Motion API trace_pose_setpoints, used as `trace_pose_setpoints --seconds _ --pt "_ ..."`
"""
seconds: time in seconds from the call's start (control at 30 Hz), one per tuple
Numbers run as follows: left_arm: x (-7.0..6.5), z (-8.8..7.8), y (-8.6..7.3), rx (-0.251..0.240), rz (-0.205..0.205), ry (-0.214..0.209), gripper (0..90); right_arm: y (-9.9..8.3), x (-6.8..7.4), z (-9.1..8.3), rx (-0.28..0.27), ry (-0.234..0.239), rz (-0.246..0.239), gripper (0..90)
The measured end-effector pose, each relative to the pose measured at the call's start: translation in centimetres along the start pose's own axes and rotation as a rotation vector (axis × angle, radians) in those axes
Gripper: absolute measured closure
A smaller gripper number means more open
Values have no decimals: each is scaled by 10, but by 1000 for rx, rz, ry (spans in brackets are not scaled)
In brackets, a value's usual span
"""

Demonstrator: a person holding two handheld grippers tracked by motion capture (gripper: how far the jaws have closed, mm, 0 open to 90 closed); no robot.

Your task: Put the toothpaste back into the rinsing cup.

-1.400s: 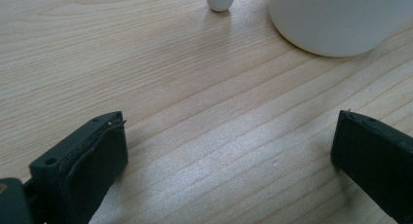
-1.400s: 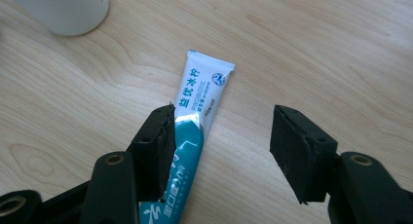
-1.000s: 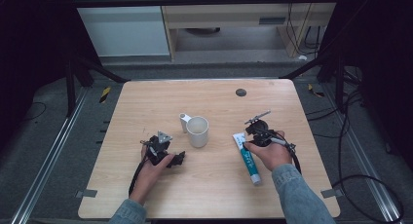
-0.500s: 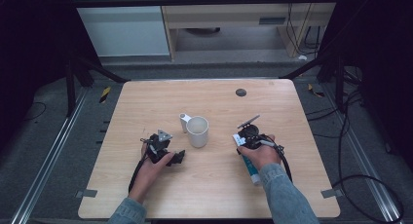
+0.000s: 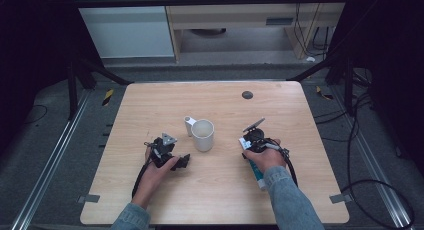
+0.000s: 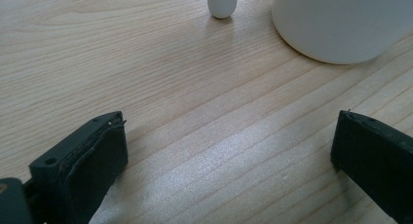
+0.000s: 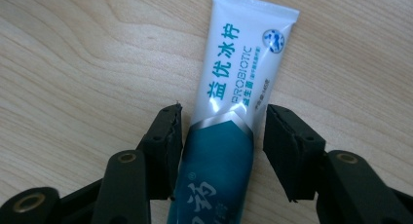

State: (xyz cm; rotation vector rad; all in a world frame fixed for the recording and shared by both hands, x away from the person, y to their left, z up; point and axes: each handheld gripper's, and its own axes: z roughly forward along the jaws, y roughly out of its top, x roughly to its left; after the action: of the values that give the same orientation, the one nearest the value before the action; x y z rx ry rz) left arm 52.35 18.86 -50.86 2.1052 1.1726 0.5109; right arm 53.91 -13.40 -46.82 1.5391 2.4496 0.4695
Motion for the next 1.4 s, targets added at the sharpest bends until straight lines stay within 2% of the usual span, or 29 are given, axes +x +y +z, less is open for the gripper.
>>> trace_pose_setpoints --seconds 0.23,0.43,0.63,0.9,0.97,1.1,1.4 --pt "-1 0 0 -1 -5 4 0 0 1 1 -5 -4 3 512" --pt "-1 0 0 -3 -8 5 0 0 2 2 15 -8 0 521" --pt "-1 0 0 -1 -7 5 0 0 2 2 37 -2 2 571" --pt "-1 1 1 1 -5 6 0 5 1 2 65 -4 -26 630" --pt "-1 1 1 1 -5 7 0 6 2 1 76 -3 -20 646" --pt "-1 1 1 1 -6 7 0 9 2 -3 74 -13 -30 732" --pt "-1 1 1 1 -6 6 0 11 0 -2 82 1 -22 732"
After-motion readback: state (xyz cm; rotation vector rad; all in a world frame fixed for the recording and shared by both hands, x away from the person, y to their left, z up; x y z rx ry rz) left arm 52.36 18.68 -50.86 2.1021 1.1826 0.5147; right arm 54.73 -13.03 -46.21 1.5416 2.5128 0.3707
